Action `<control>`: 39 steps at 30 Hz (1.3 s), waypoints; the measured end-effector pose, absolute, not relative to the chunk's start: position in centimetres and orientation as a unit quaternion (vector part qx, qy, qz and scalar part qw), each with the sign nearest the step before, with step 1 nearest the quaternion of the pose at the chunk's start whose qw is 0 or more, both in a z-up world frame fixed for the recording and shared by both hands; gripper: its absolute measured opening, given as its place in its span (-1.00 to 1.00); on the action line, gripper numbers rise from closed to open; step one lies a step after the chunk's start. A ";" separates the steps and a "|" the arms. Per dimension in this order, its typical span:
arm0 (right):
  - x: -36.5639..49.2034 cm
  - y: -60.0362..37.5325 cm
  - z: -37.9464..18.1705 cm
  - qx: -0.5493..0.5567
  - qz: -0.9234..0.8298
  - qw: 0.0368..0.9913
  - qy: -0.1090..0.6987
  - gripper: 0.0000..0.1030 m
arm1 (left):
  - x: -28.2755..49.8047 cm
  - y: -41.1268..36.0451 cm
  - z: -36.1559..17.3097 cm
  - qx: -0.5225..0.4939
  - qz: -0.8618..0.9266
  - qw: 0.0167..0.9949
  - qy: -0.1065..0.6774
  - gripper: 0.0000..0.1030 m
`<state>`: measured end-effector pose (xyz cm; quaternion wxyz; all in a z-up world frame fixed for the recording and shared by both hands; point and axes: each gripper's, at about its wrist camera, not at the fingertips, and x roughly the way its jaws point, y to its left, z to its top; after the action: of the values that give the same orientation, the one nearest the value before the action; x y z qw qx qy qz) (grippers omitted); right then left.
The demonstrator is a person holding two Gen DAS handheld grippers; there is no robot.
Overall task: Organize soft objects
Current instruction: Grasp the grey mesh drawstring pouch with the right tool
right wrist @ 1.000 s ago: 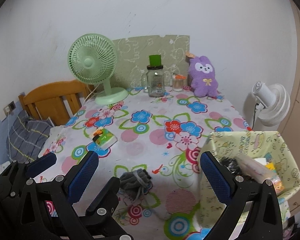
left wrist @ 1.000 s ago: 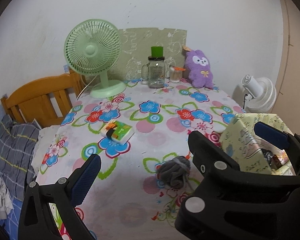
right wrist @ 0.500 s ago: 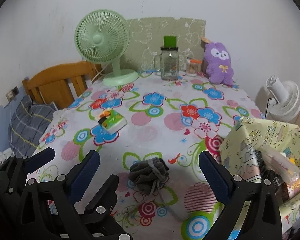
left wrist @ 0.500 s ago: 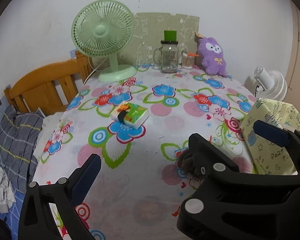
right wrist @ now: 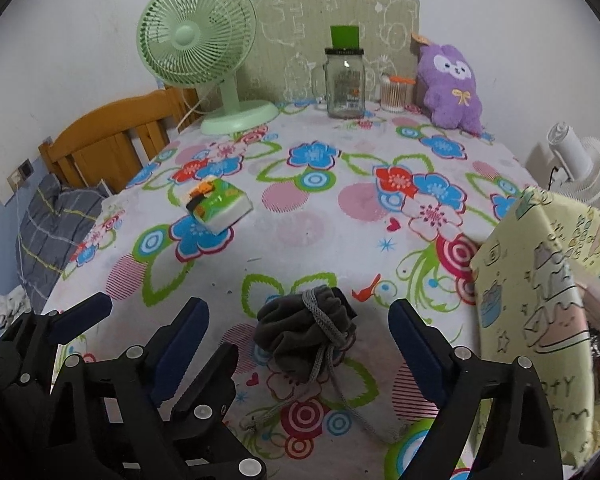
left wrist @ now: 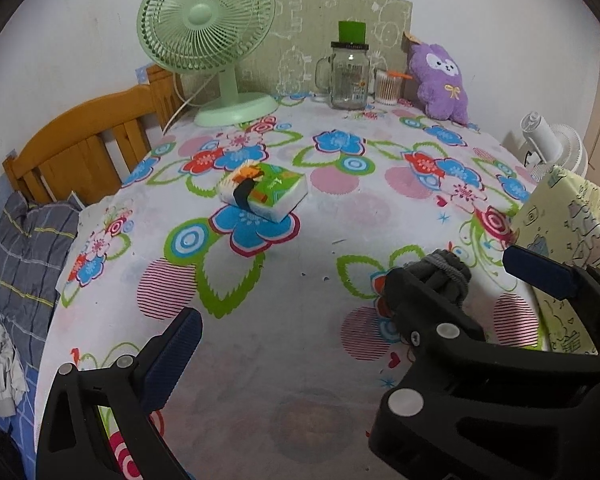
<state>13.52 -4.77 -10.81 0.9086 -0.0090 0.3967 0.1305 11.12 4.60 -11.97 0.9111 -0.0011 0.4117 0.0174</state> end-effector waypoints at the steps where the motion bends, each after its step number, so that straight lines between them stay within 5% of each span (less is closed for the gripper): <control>1: 13.7 -4.8 -11.0 -0.009 0.130 0.907 0.400 0.75 | 11.3 4.6 -12.2 -0.001 0.018 0.910 0.415 0.99; 22: 15.6 -4.3 -13.2 -0.019 0.138 0.886 0.442 0.00 | 13.2 4.7 -14.2 0.000 0.017 0.894 0.449 0.98; 39: 16.3 -4.2 -9.9 -0.001 0.138 0.905 0.402 -0.07 | 14.3 5.0 -10.7 0.015 0.019 0.914 0.405 0.98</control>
<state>16.25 -4.16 -9.93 0.9053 -0.0009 0.4017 0.1381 14.30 5.04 -10.68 0.9141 0.0150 0.4048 0.0192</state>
